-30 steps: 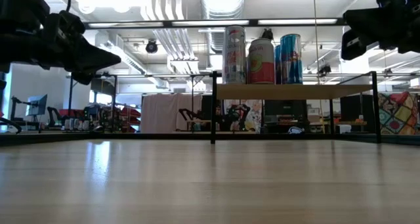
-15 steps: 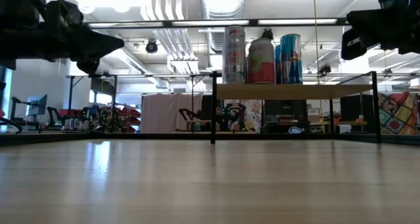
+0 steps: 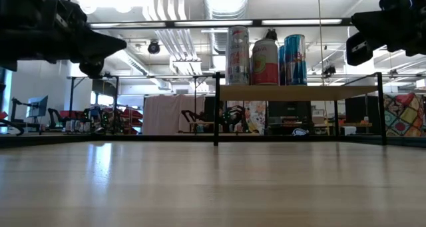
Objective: Place canned beverage on shelf
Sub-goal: Return to Home Position
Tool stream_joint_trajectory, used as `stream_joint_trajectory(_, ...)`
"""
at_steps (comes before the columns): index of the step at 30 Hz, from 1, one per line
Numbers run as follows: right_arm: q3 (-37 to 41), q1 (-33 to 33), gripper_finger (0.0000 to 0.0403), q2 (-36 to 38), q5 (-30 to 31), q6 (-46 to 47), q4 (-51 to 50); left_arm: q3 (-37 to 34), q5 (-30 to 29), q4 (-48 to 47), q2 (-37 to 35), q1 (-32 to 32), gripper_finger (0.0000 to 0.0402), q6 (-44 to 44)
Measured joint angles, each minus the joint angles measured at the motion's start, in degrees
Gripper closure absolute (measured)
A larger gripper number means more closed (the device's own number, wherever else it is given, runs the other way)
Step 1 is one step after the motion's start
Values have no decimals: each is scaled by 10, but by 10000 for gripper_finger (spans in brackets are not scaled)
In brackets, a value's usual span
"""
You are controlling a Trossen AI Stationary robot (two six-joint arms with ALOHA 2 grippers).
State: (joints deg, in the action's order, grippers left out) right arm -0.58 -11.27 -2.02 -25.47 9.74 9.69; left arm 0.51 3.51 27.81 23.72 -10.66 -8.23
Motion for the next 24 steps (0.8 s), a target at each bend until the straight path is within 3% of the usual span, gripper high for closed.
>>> stream_joint_trajectory(9,0,0,394,0,0,2,0,0,32,-109,-115,0,402,-2)
stream_joint_trajectory(16,0,0,394,0,0,2,0,0,16,-232,-232,0,402,17)
stream_joint_trajectory(24,0,0,394,0,1,2,-4,0,16,-258,-235,0,402,38)
